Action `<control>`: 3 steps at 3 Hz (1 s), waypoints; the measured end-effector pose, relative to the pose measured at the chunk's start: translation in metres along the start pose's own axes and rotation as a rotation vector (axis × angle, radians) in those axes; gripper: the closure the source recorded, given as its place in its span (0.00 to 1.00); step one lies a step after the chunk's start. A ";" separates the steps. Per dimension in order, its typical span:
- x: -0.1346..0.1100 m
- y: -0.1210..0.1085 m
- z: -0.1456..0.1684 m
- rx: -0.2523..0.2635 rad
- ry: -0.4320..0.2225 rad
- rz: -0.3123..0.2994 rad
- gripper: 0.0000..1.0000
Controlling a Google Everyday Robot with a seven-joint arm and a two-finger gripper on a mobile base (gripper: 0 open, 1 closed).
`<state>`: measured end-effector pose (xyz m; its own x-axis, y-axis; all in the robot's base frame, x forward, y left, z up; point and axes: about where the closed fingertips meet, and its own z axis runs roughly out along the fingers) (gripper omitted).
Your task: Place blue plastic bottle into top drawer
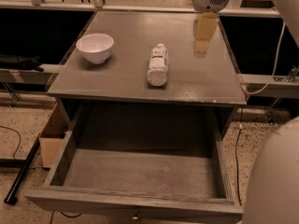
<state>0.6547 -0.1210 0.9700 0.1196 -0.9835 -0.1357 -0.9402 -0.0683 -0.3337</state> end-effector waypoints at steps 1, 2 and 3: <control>0.011 -0.009 0.012 -0.009 0.007 0.000 0.00; 0.015 -0.016 0.030 -0.036 -0.023 -0.024 0.00; -0.011 -0.033 0.045 -0.030 -0.115 -0.149 0.00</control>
Offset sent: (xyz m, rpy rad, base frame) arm 0.0372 -0.0184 -0.0358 0.0216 0.1138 0.0910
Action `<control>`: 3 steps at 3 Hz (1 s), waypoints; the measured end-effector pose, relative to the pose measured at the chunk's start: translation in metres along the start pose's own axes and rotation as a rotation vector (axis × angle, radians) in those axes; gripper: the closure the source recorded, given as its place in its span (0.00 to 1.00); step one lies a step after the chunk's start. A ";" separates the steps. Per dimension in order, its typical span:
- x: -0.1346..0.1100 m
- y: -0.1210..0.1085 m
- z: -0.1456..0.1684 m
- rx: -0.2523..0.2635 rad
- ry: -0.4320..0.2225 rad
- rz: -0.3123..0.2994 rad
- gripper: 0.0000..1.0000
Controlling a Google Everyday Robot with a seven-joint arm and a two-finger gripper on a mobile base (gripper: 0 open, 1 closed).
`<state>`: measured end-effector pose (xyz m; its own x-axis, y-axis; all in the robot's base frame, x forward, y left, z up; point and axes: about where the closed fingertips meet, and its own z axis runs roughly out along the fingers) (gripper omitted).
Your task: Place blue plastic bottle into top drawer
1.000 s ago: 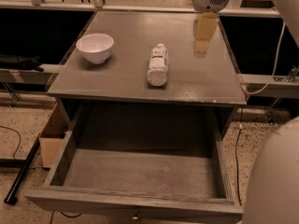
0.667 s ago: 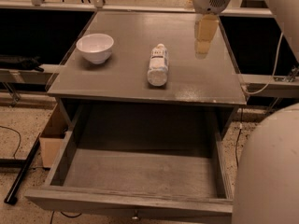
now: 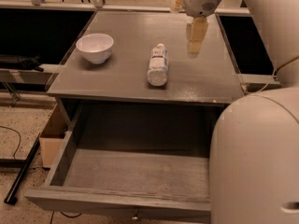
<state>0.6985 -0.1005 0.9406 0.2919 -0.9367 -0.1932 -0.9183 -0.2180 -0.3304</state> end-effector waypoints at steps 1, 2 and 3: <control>-0.001 -0.006 0.004 0.018 -0.004 -0.002 0.00; -0.003 -0.010 0.012 0.023 -0.025 -0.012 0.00; -0.007 -0.025 0.029 0.024 -0.042 -0.061 0.00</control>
Offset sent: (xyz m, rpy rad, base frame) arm 0.0098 0.0055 -0.0099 0.0365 0.0106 0.0407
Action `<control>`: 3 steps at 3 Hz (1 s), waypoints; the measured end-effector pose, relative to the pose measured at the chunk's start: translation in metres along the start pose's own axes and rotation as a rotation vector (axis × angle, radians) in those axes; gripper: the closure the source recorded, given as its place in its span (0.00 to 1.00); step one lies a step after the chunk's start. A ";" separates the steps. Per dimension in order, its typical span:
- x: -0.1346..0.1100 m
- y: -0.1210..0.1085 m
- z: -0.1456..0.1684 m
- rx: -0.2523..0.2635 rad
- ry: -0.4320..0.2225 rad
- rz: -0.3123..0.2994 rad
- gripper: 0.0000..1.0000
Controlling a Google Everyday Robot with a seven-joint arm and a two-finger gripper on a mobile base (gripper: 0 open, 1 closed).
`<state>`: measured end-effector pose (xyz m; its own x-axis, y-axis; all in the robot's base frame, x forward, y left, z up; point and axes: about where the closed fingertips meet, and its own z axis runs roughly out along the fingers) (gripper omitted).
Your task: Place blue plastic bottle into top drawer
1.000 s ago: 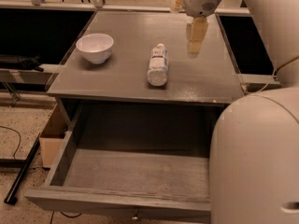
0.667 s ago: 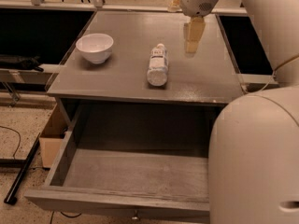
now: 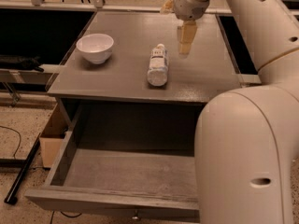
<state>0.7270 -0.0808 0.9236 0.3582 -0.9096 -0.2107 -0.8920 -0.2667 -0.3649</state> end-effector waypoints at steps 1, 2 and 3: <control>-0.011 -0.028 0.023 0.031 -0.028 -0.114 0.00; -0.011 -0.028 0.024 0.032 -0.029 -0.114 0.00; -0.017 -0.030 0.029 0.014 -0.037 -0.202 0.00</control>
Offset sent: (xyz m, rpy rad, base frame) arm 0.0169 0.0196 -0.0090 -0.0009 -0.0231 0.0828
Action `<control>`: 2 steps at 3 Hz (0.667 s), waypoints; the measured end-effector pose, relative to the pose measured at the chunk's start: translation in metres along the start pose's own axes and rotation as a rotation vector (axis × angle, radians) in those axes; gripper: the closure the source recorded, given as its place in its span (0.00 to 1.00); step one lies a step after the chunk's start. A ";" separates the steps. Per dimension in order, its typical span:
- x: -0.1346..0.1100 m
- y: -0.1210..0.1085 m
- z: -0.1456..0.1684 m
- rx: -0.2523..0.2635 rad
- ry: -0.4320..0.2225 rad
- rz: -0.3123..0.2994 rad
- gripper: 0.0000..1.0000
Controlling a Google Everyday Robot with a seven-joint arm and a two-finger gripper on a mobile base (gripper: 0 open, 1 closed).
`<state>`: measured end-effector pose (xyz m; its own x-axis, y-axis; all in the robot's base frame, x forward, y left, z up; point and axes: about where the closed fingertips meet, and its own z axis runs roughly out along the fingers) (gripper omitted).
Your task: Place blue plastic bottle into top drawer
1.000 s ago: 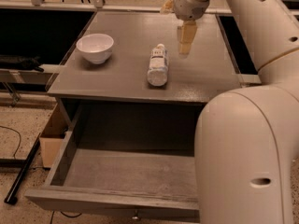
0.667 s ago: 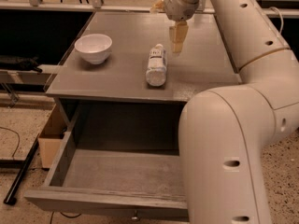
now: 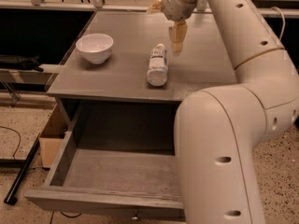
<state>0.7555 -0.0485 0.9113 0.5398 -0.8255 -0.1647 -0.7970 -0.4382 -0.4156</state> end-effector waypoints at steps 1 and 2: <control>-0.005 0.003 0.005 -0.027 -0.026 -0.139 0.00; 0.004 0.004 0.013 -0.018 -0.054 -0.216 0.00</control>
Offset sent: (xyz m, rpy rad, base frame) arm -0.0104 -0.0171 0.0016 -0.1078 0.0739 0.3454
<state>0.7576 -0.0490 0.8971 0.7118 -0.6918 -0.1213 -0.6656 -0.6094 -0.4308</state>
